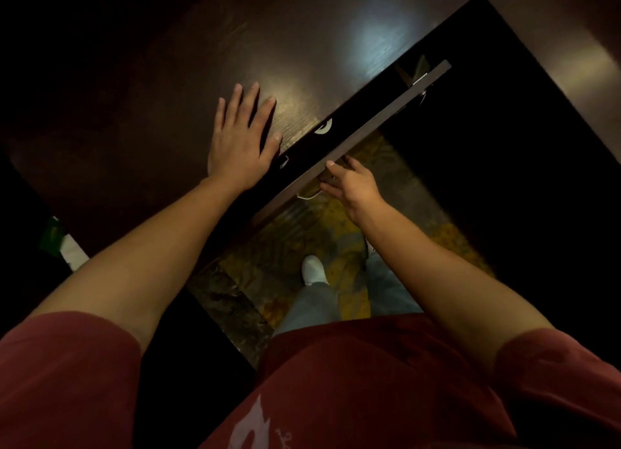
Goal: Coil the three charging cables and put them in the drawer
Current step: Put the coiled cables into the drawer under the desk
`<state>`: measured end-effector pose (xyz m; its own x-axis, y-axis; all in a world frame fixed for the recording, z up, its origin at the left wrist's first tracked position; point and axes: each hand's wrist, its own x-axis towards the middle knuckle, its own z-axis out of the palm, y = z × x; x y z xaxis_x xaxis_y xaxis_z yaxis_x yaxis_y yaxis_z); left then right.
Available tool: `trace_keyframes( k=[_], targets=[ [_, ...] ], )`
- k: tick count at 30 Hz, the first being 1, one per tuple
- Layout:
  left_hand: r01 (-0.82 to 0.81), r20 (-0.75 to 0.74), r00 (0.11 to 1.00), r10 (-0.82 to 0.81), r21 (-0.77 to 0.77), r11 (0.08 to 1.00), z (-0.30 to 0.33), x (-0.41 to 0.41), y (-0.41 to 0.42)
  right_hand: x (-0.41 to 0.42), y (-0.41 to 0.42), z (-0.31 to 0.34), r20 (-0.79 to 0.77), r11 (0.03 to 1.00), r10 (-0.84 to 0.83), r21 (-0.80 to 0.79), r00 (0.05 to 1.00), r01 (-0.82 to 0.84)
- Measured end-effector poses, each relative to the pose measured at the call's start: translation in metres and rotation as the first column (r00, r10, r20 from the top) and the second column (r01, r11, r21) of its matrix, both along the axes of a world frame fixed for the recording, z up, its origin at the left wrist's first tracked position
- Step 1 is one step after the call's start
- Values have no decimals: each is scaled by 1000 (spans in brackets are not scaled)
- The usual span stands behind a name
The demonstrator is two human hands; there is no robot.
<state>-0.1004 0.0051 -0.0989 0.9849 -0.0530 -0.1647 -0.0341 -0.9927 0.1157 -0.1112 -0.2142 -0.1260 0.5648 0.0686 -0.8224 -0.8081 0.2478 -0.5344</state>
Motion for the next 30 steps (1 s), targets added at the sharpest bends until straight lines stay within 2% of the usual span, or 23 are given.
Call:
trace_keyframes(
  k=[16, 30],
  targets=[
    [-11, -5, 1000, 11, 5, 1000, 3, 1, -2, 24, 17, 3, -42, 988, -88, 122, 995, 93],
    [-20, 4, 1000, 20, 3, 1000, 2, 1, -2, 32, 31, 6, -42, 992, -94, 81, 995, 98]
  ],
)
